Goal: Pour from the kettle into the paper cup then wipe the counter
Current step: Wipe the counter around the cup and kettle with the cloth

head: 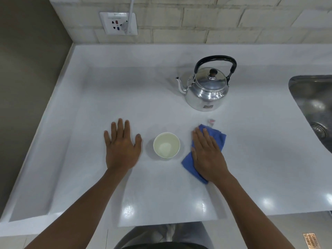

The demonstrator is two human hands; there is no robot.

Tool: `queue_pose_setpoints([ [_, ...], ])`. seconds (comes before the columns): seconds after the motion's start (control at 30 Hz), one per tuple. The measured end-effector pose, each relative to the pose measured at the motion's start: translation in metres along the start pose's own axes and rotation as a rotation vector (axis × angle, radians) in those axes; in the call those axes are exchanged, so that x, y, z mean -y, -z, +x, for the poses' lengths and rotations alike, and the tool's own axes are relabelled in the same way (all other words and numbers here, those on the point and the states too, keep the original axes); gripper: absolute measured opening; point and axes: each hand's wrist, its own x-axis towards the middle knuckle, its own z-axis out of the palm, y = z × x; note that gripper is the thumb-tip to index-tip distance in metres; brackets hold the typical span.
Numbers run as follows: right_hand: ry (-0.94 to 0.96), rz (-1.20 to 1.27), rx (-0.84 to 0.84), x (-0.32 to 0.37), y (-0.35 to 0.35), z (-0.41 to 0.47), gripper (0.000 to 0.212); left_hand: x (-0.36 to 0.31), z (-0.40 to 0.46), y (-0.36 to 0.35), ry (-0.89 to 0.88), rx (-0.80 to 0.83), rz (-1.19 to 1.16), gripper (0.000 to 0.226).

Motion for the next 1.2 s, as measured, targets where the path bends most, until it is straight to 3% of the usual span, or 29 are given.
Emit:
queue_pose_setpoints([
  [0.1,0.086,0.099,0.056,-0.005,0.021,-0.016,0.054,-0.001,0.001,0.0,-0.003,-0.004,-0.001,0.07],
  [0.17,-0.016,0.231,0.155,-0.001,0.036,-0.015,0.064,-0.001,0.0,0.0,-0.004,-0.001,-0.003,0.071],
  [0.23,-0.112,0.286,0.075,0.014,0.037,-0.011,0.068,-0.001,0.0,0.001,-0.004,0.0,-0.009,0.071],
  [0.33,-0.336,0.208,-0.066,0.043,0.018,-0.005,0.062,0.0,0.0,0.001,-0.005,-0.004,-0.015,0.071],
  [0.47,-0.56,0.054,-0.066,0.063,-0.003,0.001,0.072,0.0,0.0,0.0,-0.011,-0.007,-0.011,0.071],
  [0.7,-0.383,-0.06,0.001,0.027,0.0,0.022,0.07,0.002,0.001,-0.002,-0.01,0.001,-0.01,0.071],
  [0.83,-0.404,-0.092,0.01,0.021,0.003,0.029,0.068,0.001,0.001,0.002,-0.045,-0.035,-0.068,0.069],
  [1.03,-0.294,-0.072,0.019,0.038,0.0,-0.003,0.065,0.002,0.001,0.004,-0.102,-0.024,-0.098,0.066],
  [1.13,-0.174,-0.048,0.05,0.025,0.007,-0.026,0.063,0.001,0.001,0.004,-0.098,-0.011,-0.102,0.066],
  [1.2,-0.206,-0.03,0.024,0.005,0.012,-0.021,0.063,0.002,0.001,0.004,-0.094,-0.009,-0.097,0.067],
])
